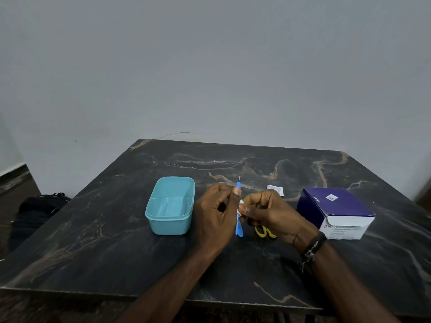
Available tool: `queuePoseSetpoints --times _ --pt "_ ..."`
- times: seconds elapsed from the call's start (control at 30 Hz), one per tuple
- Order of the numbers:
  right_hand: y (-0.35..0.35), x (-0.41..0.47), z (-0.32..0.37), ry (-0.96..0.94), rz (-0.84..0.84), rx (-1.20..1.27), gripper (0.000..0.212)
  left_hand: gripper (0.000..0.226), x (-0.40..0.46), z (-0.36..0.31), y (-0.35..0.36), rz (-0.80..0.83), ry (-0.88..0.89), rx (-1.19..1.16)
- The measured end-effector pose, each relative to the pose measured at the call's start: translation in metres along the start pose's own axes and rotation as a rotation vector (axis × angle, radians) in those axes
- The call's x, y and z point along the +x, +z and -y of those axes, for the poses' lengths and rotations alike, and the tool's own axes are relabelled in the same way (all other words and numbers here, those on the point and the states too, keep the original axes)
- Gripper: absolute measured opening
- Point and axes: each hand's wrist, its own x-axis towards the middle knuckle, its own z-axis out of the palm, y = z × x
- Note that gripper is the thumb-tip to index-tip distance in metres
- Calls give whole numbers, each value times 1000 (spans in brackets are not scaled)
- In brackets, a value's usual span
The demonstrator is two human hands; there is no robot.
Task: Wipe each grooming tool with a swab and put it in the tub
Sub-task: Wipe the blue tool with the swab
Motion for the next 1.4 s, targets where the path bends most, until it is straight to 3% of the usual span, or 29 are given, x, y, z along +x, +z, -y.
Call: queuePoseSetpoints --times 0.13,0.47,0.67,0.9,1.1,1.3,1.4 --pt "-2 3 -3 -17 -112 19 15 17 0 -2 -1 22 25 15" --pt "-5 2 7 -69 -373 234 21 14 4 -24 -4 -106 147 76" --pt "-3 2 6 -48 -375 242 24 16 42 -44 -43 -161 -83 273" --pt "-2 4 7 -54 -379 255 36 37 87 -28 -88 71 -266 674" --pt "-3 5 5 -59 -390 245 38 15 101 -15 -79 344 -481 987" --pt "-1 5 3 -56 -374 216 27 16 92 -18 -61 493 -496 1215" --pt "-1 5 2 -50 -373 211 20 32 90 -15 -60 596 -538 1240"
